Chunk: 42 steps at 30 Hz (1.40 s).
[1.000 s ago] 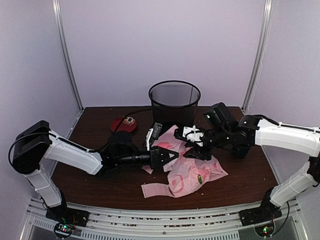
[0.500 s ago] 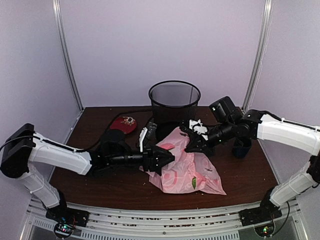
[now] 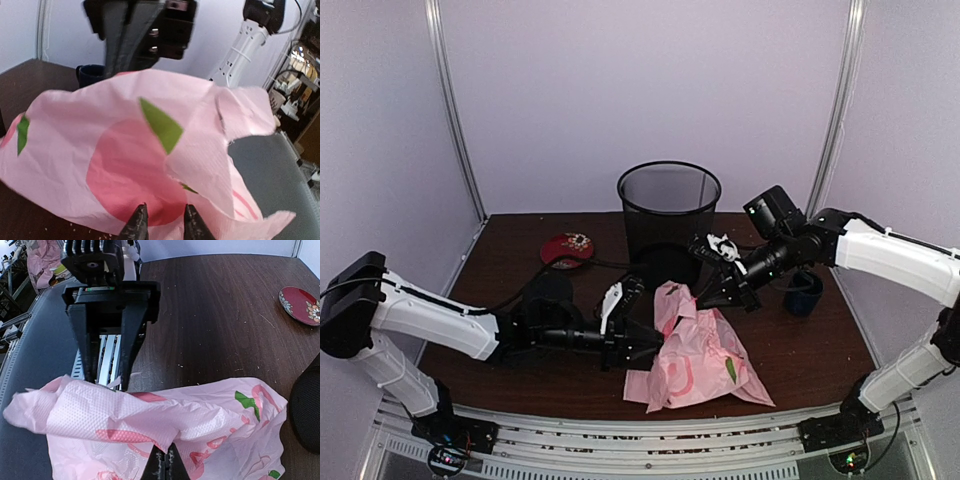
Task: Put the trash bags into the trash bin
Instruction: Pass from the right arm to the left
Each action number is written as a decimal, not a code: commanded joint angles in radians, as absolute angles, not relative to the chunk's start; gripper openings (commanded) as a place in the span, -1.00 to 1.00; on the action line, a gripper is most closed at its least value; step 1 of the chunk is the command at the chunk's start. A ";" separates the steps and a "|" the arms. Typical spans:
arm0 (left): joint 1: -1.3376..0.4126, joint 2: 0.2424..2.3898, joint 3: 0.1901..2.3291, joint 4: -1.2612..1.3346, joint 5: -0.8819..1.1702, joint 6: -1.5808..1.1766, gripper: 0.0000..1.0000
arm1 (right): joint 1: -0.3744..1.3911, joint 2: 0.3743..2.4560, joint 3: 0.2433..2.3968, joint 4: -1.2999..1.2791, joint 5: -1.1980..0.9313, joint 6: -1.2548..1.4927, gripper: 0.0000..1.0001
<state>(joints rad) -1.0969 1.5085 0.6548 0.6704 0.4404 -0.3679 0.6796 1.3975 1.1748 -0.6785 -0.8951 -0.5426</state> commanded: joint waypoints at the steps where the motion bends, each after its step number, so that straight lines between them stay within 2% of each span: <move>1: -1.118 1.495 0.683 0.703 0.408 -0.316 -0.27 | 0.682 1.422 1.206 -0.675 -0.906 -0.518 -1.00; 8: -1.134 1.314 0.626 0.628 0.190 -0.282 -0.03 | 0.683 1.427 1.178 -0.648 -0.886 -0.470 -1.00; 17: -1.192 1.381 0.750 0.427 0.102 -0.099 -0.02 | 0.723 1.455 1.220 -0.703 -0.883 -0.462 -1.00; 31: -1.220 1.558 0.816 0.730 -0.061 0.018 -0.02 | 0.769 1.504 1.286 -0.792 -1.031 -0.499 -1.00; 36: -1.228 1.574 0.828 0.785 -0.023 0.030 -0.26 | 0.769 1.491 1.254 -0.756 -0.996 -0.478 -1.00; 37: -1.231 1.574 0.832 0.782 -0.007 0.034 -0.36 | 0.769 1.486 1.241 -0.728 -0.979 -0.451 -1.00; 40: -1.235 1.559 0.834 0.762 -0.003 0.032 -0.86 | 0.768 1.459 1.202 -0.663 -0.943 -0.404 -1.00; 42: -1.235 1.530 0.820 0.733 -0.050 0.023 -0.96 | 0.759 1.448 1.195 -0.672 -0.923 -0.403 -1.00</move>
<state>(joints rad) -1.2343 1.5707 0.7944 0.6395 -0.0067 0.0051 0.7563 1.4708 1.2201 -0.7109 -0.9375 -0.4561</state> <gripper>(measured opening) 0.064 0.014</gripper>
